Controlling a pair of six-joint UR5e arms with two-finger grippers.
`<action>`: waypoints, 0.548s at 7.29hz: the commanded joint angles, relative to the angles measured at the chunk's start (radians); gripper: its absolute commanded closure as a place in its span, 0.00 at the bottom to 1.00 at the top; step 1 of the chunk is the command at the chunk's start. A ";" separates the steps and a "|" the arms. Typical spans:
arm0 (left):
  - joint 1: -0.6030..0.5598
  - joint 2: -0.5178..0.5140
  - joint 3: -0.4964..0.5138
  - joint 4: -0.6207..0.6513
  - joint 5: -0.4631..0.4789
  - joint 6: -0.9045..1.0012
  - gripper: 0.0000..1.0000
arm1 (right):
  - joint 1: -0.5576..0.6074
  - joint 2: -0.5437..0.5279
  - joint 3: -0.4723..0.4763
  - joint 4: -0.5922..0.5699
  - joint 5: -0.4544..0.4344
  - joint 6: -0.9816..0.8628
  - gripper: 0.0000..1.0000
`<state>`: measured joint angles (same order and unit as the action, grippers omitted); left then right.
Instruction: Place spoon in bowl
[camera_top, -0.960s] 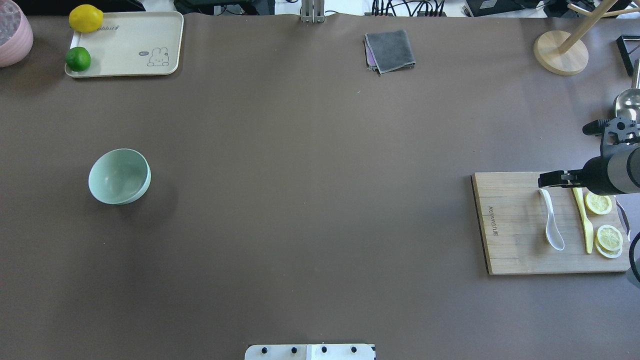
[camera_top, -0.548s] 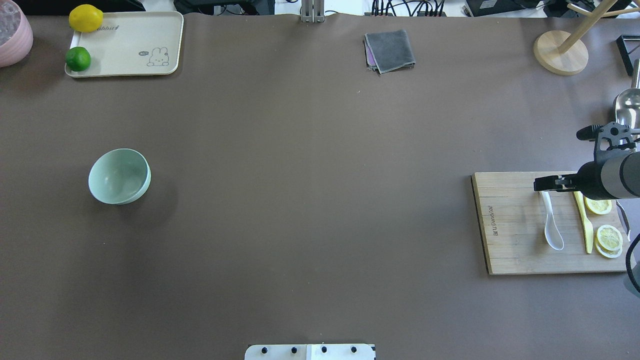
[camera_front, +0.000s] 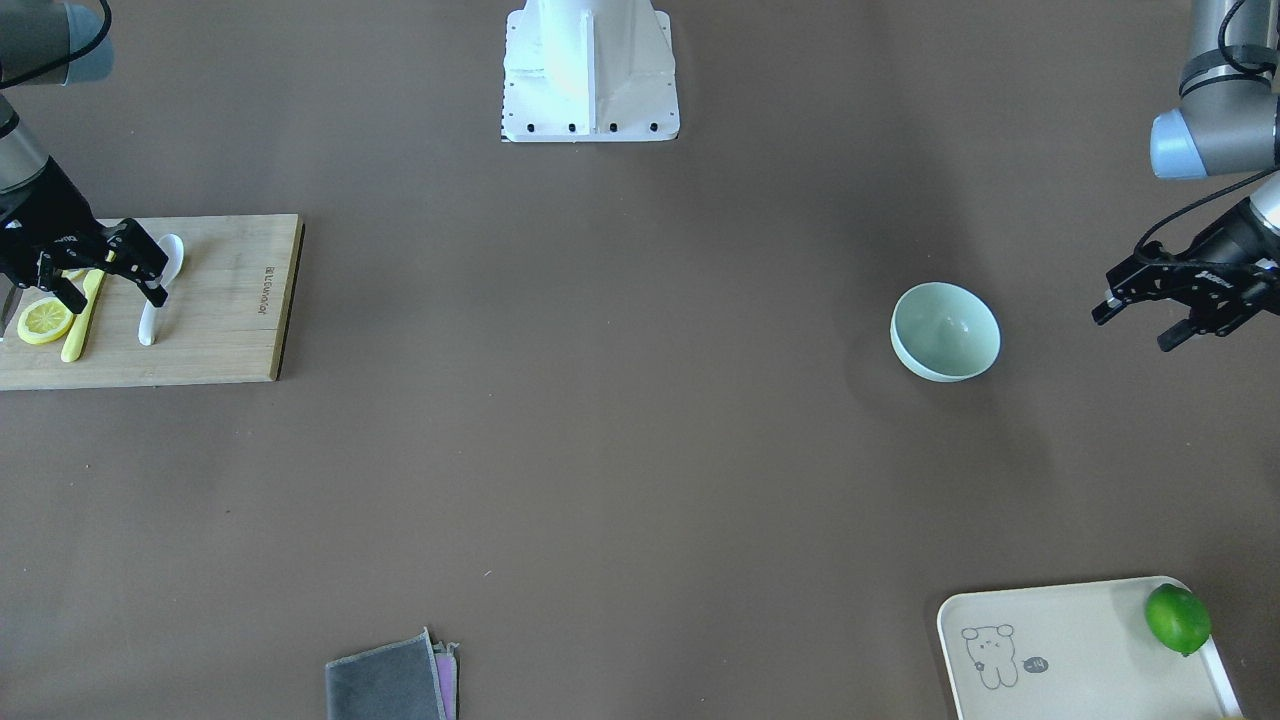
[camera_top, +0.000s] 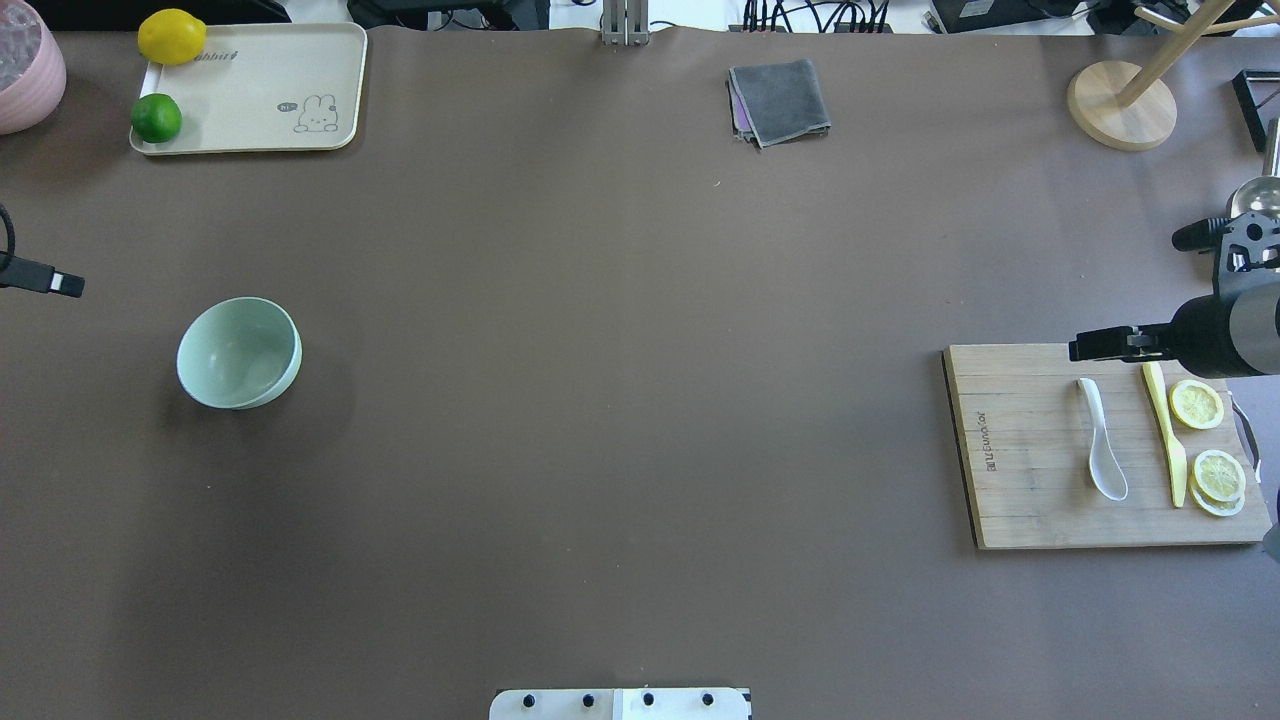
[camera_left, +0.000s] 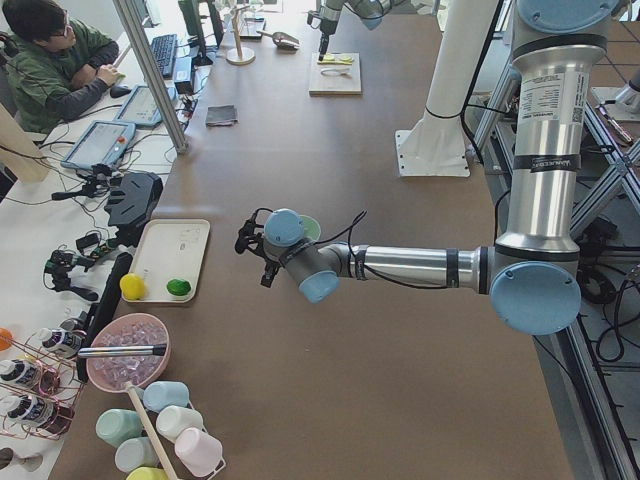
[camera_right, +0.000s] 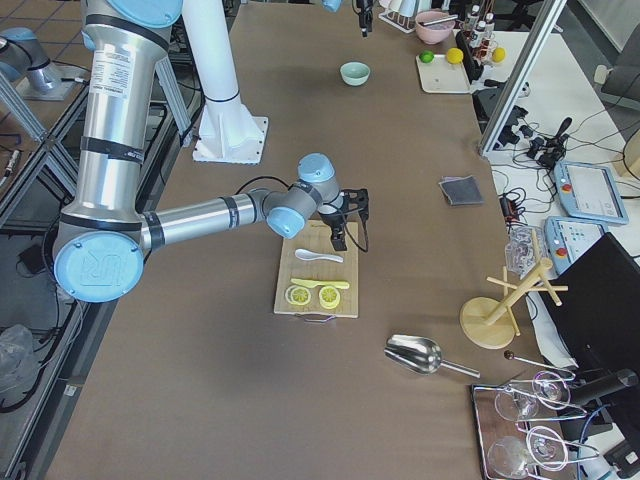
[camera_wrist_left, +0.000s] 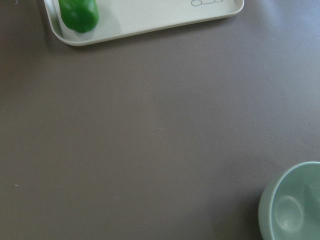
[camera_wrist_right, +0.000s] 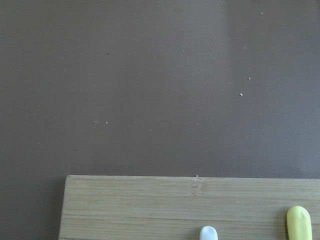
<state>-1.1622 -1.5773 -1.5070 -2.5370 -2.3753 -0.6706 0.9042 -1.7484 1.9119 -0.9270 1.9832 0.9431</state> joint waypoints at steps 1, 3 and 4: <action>0.144 -0.006 0.010 -0.136 0.103 -0.203 0.02 | 0.024 -0.006 0.001 0.004 0.013 -0.021 0.02; 0.235 -0.012 0.016 -0.160 0.203 -0.236 0.06 | 0.024 -0.011 0.001 0.004 0.011 -0.021 0.02; 0.243 -0.012 0.011 -0.167 0.205 -0.238 0.30 | 0.024 -0.011 0.001 0.004 0.009 -0.021 0.02</action>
<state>-0.9451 -1.5883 -1.4934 -2.6926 -2.1928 -0.8982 0.9275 -1.7581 1.9130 -0.9235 1.9941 0.9223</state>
